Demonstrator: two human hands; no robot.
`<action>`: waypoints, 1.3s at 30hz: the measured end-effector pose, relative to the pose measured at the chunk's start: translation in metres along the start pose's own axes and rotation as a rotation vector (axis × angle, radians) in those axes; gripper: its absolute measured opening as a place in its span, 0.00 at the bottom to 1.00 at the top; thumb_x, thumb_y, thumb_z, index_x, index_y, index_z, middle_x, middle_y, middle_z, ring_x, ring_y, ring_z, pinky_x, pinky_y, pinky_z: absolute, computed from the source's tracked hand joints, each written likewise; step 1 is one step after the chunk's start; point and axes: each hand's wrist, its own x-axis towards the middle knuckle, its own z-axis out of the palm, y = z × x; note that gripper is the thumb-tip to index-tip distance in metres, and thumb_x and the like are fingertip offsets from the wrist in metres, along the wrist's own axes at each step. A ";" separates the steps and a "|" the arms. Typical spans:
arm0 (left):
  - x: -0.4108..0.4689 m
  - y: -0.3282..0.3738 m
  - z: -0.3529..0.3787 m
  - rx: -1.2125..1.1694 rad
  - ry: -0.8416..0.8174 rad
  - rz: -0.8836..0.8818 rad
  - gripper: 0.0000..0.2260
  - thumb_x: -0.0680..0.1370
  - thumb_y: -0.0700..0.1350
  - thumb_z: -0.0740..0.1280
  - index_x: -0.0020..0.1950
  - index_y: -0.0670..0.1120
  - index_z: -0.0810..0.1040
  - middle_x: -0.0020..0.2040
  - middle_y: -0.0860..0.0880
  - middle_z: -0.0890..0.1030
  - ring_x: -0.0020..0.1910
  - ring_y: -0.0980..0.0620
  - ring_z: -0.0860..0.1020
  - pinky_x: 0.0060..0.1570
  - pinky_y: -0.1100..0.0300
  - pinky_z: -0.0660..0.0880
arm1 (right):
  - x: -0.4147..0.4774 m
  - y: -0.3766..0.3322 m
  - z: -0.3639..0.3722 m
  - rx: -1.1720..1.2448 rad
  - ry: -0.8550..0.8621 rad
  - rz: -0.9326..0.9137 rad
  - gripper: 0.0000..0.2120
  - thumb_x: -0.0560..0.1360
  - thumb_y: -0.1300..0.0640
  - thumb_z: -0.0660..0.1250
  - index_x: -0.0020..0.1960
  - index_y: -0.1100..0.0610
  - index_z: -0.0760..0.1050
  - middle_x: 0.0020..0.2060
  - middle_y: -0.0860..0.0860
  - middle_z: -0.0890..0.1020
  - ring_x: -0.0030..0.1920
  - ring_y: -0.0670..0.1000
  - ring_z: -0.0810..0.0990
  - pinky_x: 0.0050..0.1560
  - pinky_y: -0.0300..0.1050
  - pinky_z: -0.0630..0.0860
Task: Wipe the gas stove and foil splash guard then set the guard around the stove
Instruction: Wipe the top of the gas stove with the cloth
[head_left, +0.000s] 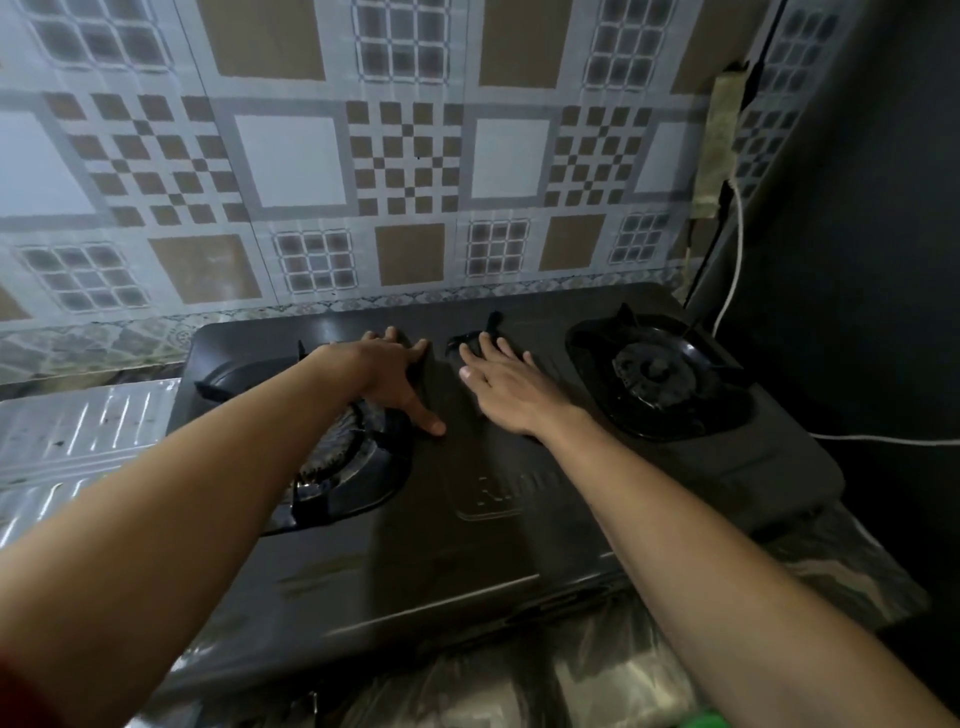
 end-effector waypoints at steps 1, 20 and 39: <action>0.000 0.000 0.000 0.008 0.005 -0.001 0.65 0.54 0.76 0.73 0.81 0.58 0.40 0.82 0.46 0.42 0.80 0.40 0.45 0.73 0.34 0.54 | -0.009 -0.001 0.003 0.004 0.003 -0.025 0.25 0.85 0.46 0.45 0.81 0.48 0.50 0.81 0.50 0.46 0.80 0.52 0.42 0.77 0.55 0.41; -0.050 -0.006 0.029 0.054 0.210 0.154 0.49 0.64 0.82 0.51 0.81 0.61 0.47 0.80 0.45 0.32 0.80 0.40 0.46 0.74 0.33 0.50 | -0.074 0.029 0.013 -0.041 0.089 0.254 0.27 0.85 0.49 0.46 0.81 0.54 0.44 0.80 0.60 0.42 0.80 0.58 0.42 0.77 0.57 0.43; -0.079 -0.023 0.053 0.187 0.215 0.145 0.44 0.68 0.77 0.36 0.80 0.58 0.37 0.80 0.46 0.34 0.80 0.44 0.38 0.73 0.30 0.43 | -0.147 -0.046 0.064 -0.079 0.111 -0.068 0.26 0.85 0.47 0.45 0.81 0.50 0.46 0.81 0.51 0.44 0.80 0.50 0.42 0.78 0.53 0.42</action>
